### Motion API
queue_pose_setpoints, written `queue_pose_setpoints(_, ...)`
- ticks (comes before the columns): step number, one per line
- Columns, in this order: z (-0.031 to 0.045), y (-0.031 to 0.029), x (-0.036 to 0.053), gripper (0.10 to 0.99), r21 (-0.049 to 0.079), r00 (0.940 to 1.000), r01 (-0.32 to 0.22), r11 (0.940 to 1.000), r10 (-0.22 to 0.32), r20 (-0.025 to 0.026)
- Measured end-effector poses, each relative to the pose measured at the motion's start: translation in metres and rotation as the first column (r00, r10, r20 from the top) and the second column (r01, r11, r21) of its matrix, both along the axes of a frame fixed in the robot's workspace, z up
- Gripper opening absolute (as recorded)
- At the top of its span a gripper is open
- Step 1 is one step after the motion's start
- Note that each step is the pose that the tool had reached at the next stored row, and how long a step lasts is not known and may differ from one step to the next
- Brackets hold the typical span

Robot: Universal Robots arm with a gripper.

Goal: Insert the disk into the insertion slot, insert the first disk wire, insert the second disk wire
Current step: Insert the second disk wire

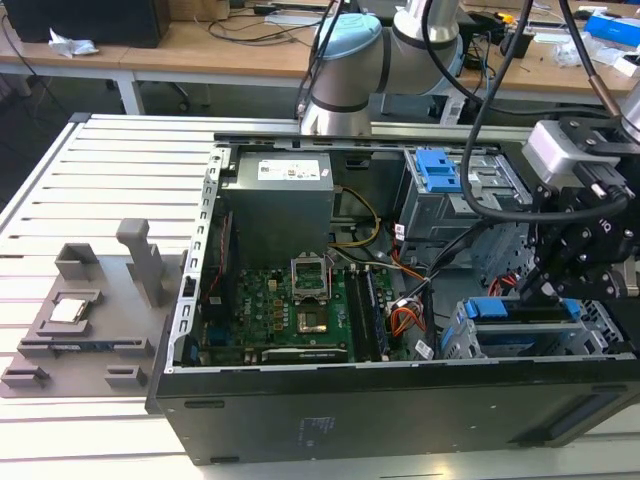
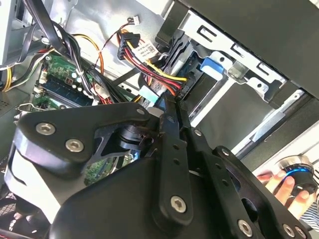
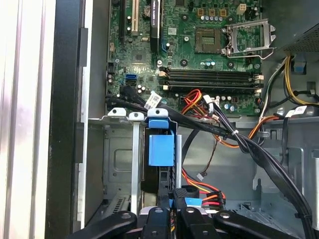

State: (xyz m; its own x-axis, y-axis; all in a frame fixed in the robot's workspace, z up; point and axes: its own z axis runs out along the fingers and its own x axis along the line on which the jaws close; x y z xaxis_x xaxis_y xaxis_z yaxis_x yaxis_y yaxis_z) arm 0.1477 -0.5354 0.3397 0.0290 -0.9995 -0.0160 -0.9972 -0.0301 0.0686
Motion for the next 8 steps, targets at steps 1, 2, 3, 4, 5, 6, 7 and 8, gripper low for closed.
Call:
queue_pose_setpoints(1,0.0027,0.0,-0.0001,0.153,0.004,1.0,0.0,1.0,0.0,0.0002)
queue_pose_setpoints(2,0.0032,0.0,-0.0002,0.153,0.007,1.0,0.0,1.0,0.0,0.0001)
queue_pose_setpoints(3,0.0031,0.0,-0.0002,0.153,0.009,1.0,0.0,1.0,0.0,0.0001)
queue_pose_setpoints(4,0.0027,-0.0002,-0.0002,0.153,0.009,1.0,0.0,1.0,0.0,0.0001)
queue_pose_setpoints(5,0.0022,-0.0004,-0.0002,0.153,0.01,1.0,0.0,1.0,0.0,0.0001)
queue_pose_setpoints(6,0.0018,-0.0007,-0.0002,0.153,0.01,1.0,0.0,0.9999,0.0,0.0001)
queue_pose_setpoints(7,0.0016,-0.0011,-0.0002,0.153,0.01,1.0,0.0,1.0,0.0,0.0001)
queue_pose_setpoints(8,0.0009,-0.002,-0.0002,0.153,0.01,1.0,0.0,1.0,0.0,0.0001)
